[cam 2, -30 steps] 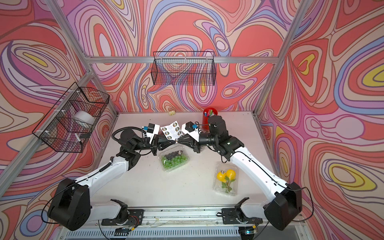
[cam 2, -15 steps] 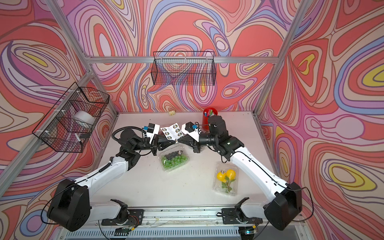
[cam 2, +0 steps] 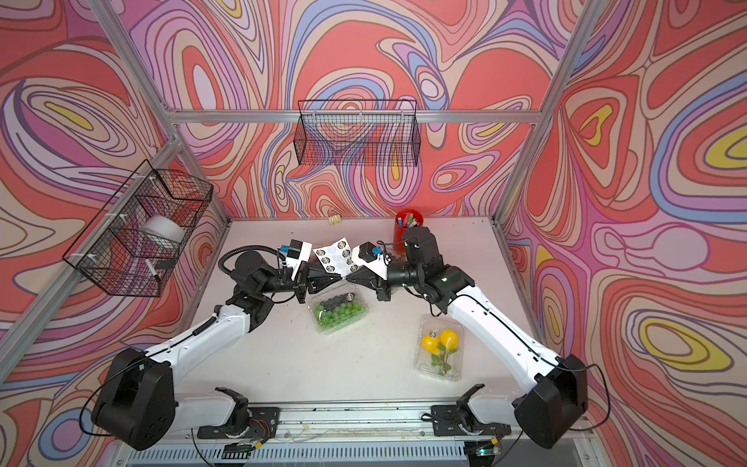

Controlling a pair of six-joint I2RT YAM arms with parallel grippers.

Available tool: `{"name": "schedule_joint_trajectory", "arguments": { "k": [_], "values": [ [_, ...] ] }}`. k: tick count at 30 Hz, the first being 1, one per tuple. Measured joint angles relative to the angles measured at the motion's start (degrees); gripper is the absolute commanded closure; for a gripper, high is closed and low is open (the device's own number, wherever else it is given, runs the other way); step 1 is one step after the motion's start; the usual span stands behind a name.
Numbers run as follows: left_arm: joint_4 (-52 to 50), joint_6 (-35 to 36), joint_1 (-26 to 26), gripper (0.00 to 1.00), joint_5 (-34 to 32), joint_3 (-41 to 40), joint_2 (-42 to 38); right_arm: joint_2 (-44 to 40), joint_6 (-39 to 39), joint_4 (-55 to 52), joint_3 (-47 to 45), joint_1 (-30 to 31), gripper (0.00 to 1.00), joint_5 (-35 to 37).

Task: Label fruit boxes
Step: Tear off the label from the label sticker, then place the label sticker at the center of the board.

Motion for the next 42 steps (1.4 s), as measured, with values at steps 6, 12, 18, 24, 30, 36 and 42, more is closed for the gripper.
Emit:
{"name": "schedule_joint_trajectory", "arguments": {
  "k": [6,12,18,24,30,36,42],
  "values": [
    [2.51,-1.62,0.00,0.93,0.00,0.00,0.04,-0.35,0.48,0.17,-0.11,0.00,1.00,0.66],
    [2.99,-2.12,0.00,0.97,-0.07,-0.13,0.09,-2.58,1.36,1.22,-1.79,0.00,1.00,1.27],
    [3.43,-2.58,0.00,1.00,-0.33,-0.28,0.11,-3.61,1.40,1.16,-2.14,0.00,1.00,1.77],
    [3.30,-2.64,0.00,1.00,-1.81,-0.28,0.20,-3.58,2.67,1.07,-2.19,0.00,1.00,1.73],
    [-8.83,1.88,0.00,1.00,-9.07,0.07,-0.94,-1.18,9.90,1.42,-1.75,0.00,1.00,1.77],
    [-26.62,4.79,3.23,1.00,-21.20,2.67,-4.57,8.20,21.05,1.86,2.54,0.00,1.00,3.72],
    [-38.21,3.54,8.48,1.00,-31.41,4.61,-6.12,20.37,32.72,0.26,12.92,0.22,1.00,8.50]
  ]
}}
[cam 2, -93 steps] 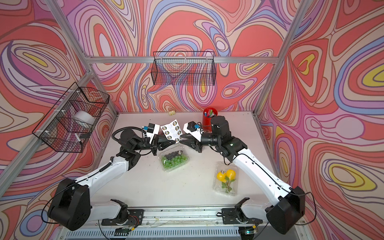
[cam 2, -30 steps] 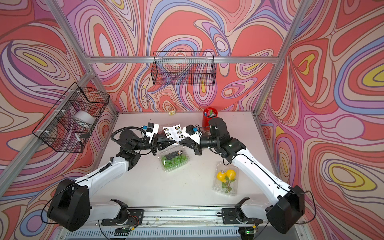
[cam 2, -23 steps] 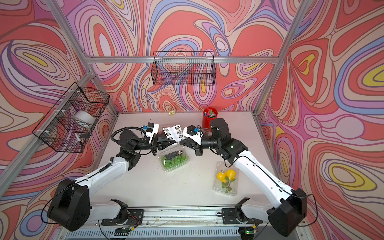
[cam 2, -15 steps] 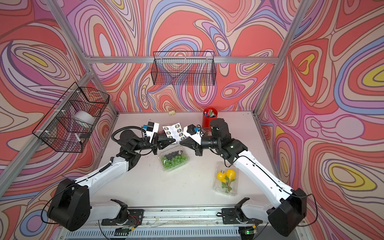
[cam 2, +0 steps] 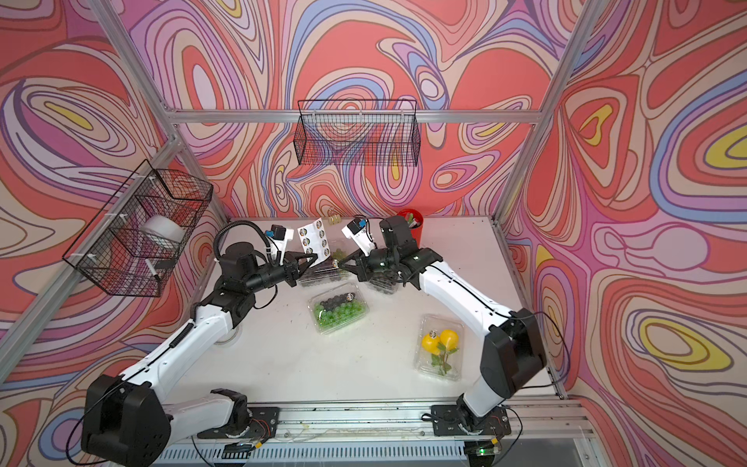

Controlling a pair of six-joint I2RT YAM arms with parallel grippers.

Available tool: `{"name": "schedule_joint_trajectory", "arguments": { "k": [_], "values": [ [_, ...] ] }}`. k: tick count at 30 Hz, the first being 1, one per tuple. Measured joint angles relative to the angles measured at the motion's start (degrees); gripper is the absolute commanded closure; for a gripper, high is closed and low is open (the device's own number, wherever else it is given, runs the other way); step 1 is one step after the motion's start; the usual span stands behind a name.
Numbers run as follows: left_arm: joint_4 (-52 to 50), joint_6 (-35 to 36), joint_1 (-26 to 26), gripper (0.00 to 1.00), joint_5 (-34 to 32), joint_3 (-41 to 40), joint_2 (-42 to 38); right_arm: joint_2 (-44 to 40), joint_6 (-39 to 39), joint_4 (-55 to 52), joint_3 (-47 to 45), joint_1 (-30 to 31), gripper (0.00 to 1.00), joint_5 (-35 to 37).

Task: Label fruit boxes
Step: Place the label sticker at the center of the board.

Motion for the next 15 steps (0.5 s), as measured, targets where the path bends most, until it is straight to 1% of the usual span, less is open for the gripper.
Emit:
{"name": "schedule_joint_trajectory", "arguments": {
  "k": [4,7,12,15],
  "values": [
    [-7.06,-1.53,0.87,1.00,-7.85,1.31,0.00,8.33,9.73,-3.17,8.37,0.46,1.00,4.63],
    [-11.65,-2.97,1.22,1.00,-12.44,2.73,0.11,13.99,16.11,-5.27,13.18,1.05,1.00,7.23],
    [-20.41,-6.45,1.60,1.00,-17.62,7.04,1.33,20.61,23.98,-7.23,17.29,2.69,1.00,10.08],
    [-25.40,-9.62,2.14,1.00,-19.12,7.93,1.97,24.63,27.69,-8.35,20.68,3.32,1.00,10.64]
  ]
}}
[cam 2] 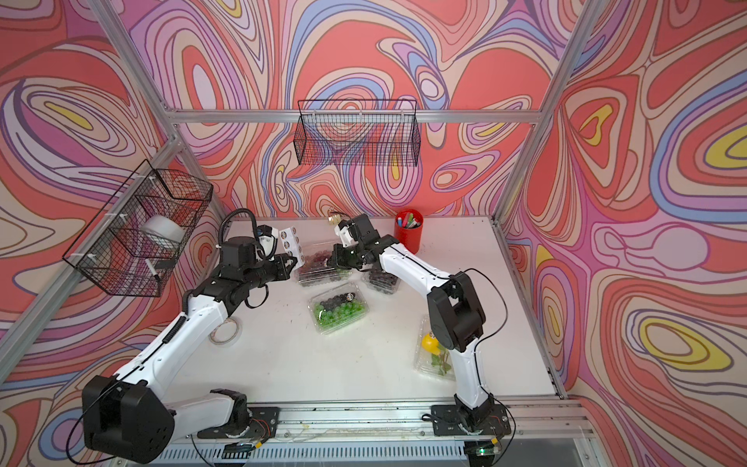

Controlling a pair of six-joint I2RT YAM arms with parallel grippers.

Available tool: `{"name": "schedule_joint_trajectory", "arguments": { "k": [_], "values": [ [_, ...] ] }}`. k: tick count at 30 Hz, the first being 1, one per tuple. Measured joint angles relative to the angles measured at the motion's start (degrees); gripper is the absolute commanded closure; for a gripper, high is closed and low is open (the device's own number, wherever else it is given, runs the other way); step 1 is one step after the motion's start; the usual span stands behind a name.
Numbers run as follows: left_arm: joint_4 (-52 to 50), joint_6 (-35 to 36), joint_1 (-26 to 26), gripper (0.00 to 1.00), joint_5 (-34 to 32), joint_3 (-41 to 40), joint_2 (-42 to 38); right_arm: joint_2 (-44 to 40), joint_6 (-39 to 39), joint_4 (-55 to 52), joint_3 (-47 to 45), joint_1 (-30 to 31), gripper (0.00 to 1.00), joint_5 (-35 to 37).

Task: Label fruit boxes
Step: Place the label sticker at the center of the board.

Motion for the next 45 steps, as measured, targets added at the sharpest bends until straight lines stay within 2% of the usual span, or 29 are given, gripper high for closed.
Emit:
{"name": "schedule_joint_trajectory", "arguments": {
  "k": [6,14,20,28,31,37,42,45],
  "values": [
    [-8.74,-6.67,0.37,1.00,0.66,-1.01,-0.24,5.29,3.91,-1.18,5.22,0.20,1.00,1.25],
    [-13.73,-13.86,0.44,1.00,5.18,-11.15,-4.79,8.59,5.84,-2.27,9.53,0.20,1.00,2.12],
    [-13.51,-15.76,1.31,1.00,8.39,-15.87,-4.44,11.17,6.19,-2.49,11.65,0.20,1.00,2.08],
    [-12.33,-15.76,1.99,1.00,11.72,-17.55,2.08,11.91,6.71,-2.45,12.33,0.20,1.00,2.08],
    [-12.98,-15.39,2.29,0.93,11.50,-17.62,3.48,12.15,6.75,-2.45,12.74,0.20,1.00,2.08],
    [-17.90,-13.97,2.71,0.71,7.78,-17.29,4.26,12.63,6.75,-2.56,13.03,0.20,1.00,2.10],
    [-22.69,-13.00,2.91,0.60,3.61,-15.69,4.26,13.40,6.82,-2.67,13.29,0.20,1.00,2.10],
    [-25.81,-12.20,2.91,0.59,1.05,-13.14,4.17,13.86,6.97,-2.89,13.46,0.20,1.00,2.10]
  ]
}}
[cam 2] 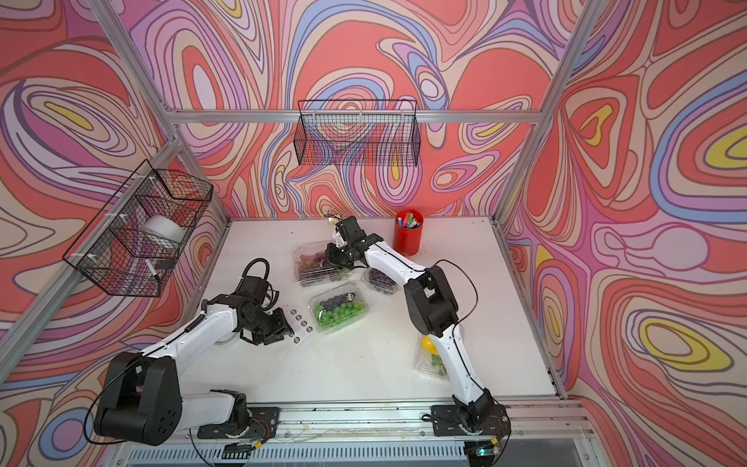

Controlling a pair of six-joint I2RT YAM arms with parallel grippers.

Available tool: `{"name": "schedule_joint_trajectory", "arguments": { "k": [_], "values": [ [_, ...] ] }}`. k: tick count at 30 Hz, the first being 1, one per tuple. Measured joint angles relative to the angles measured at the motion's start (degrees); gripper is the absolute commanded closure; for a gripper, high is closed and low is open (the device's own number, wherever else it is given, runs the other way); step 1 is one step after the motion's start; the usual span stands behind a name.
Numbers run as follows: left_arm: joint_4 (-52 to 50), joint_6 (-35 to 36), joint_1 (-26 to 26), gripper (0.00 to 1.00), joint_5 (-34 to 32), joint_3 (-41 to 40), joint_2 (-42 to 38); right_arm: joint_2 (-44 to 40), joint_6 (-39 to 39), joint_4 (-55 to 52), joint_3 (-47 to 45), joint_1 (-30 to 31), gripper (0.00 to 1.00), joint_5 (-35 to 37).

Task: Label fruit boxes
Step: Place the label sticker at the center of the board, then stick the label on the fruit box.

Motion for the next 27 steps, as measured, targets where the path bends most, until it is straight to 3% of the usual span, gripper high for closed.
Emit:
{"name": "schedule_joint_trajectory", "arguments": {
  "k": [6,12,17,27],
  "values": [
    [-3.89,1.79,0.00,0.75,-3.15,6.82,-2.67,0.81,0.63,-0.87,1.31,0.00,1.00,-0.02],
    [-0.46,2.27,0.00,0.86,-1.66,12.98,-2.64,1.53,1.46,-1.51,3.26,0.00,1.00,-0.02],
    [5.22,2.71,0.00,0.95,0.70,18.18,3.02,2.03,2.19,-1.86,4.09,0.00,1.00,0.00],
    [14.49,2.62,-0.02,1.00,6.10,27.15,15.80,4.81,2.82,-3.69,7.10,0.00,1.00,0.15]
  ]
}}
